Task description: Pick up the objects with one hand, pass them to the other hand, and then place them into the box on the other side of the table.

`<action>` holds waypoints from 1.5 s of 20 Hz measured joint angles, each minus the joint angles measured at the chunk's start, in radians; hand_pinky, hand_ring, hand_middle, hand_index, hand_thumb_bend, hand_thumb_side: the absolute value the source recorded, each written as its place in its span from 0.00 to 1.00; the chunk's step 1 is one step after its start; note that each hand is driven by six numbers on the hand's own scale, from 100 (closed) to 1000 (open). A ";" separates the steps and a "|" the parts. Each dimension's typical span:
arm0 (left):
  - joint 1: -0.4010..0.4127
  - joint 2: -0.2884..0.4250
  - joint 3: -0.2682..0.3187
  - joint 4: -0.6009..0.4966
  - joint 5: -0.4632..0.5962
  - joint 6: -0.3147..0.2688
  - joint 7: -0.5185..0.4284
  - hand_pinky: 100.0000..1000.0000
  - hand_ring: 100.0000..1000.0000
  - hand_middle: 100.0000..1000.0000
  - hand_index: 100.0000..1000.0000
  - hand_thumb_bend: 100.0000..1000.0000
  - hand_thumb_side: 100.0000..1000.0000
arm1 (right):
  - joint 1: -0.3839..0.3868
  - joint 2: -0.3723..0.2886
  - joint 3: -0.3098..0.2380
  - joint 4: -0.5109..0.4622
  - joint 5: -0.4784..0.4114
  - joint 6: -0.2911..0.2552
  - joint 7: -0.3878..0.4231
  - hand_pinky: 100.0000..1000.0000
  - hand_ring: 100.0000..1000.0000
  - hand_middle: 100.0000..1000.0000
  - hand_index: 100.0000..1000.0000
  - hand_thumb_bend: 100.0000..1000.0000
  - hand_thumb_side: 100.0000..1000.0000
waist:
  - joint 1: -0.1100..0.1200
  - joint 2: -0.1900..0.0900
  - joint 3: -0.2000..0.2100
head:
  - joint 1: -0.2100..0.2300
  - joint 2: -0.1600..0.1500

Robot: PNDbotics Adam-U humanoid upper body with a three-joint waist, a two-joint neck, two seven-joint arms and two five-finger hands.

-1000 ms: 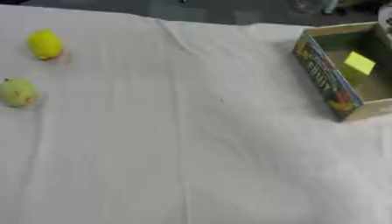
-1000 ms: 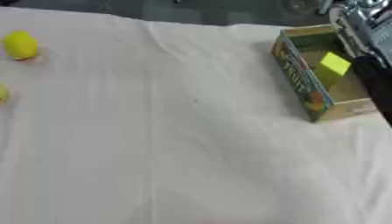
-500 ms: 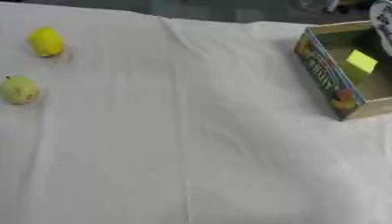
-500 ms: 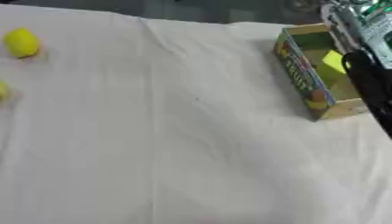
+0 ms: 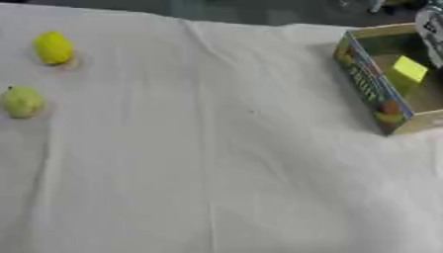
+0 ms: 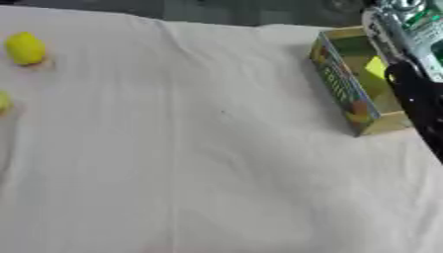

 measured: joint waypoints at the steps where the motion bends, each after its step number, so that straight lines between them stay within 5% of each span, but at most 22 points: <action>1: -0.005 -0.009 0.000 0.008 -0.013 -0.003 0.007 0.68 0.69 0.68 0.76 0.68 0.11 | 0.000 0.002 0.000 0.002 -0.001 0.000 0.000 0.81 0.83 0.75 0.76 0.00 0.51 | 0.000 0.000 -0.001 | 0.007 0.000; 19: -0.040 -0.048 0.018 0.059 -0.081 -0.003 0.048 0.68 0.70 0.69 0.79 0.66 0.13 | -0.005 0.013 0.007 0.017 -0.004 0.006 0.007 0.81 0.82 0.75 0.76 0.00 0.51 | 0.005 0.000 -0.004 | 0.068 -0.002; 30: -0.084 -0.095 0.029 0.072 -0.082 0.023 0.094 0.67 0.71 0.71 0.80 0.65 0.13 | -0.009 0.016 0.012 0.022 -0.004 0.008 0.012 0.81 0.82 0.75 0.75 0.00 0.51 | 0.005 0.000 -0.007 | 0.060 -0.002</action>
